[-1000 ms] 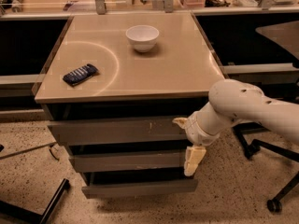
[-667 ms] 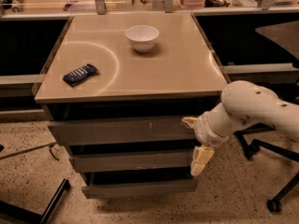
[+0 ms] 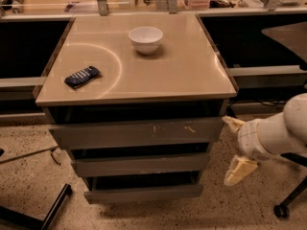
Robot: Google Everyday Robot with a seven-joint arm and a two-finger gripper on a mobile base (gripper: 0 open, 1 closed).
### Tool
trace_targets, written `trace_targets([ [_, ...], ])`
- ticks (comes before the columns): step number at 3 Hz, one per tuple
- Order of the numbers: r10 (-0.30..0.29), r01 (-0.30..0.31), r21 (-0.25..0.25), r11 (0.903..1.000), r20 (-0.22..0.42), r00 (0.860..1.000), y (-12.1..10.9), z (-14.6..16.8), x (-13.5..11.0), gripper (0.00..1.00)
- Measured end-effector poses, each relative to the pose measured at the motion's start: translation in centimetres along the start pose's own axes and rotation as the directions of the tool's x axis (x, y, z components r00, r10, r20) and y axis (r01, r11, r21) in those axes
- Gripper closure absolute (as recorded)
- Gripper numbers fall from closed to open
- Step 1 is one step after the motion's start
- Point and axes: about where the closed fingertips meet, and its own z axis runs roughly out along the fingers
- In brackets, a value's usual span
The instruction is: Close top drawer
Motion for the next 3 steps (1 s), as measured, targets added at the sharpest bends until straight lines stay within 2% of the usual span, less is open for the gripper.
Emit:
trace_targets([
  [1,0.024,-0.014,0.132,0.9912,-0.075,0.997,0.5,-7.4,-0.2,0.00],
  [2,0.039,-0.009,0.239,0.9709,-0.121,0.992,1.2,-13.5,-0.9,0.00],
  [3,0.038,-0.003,0.256,0.9666,-0.131,0.991,1.3,-14.5,-1.2,0.00],
])
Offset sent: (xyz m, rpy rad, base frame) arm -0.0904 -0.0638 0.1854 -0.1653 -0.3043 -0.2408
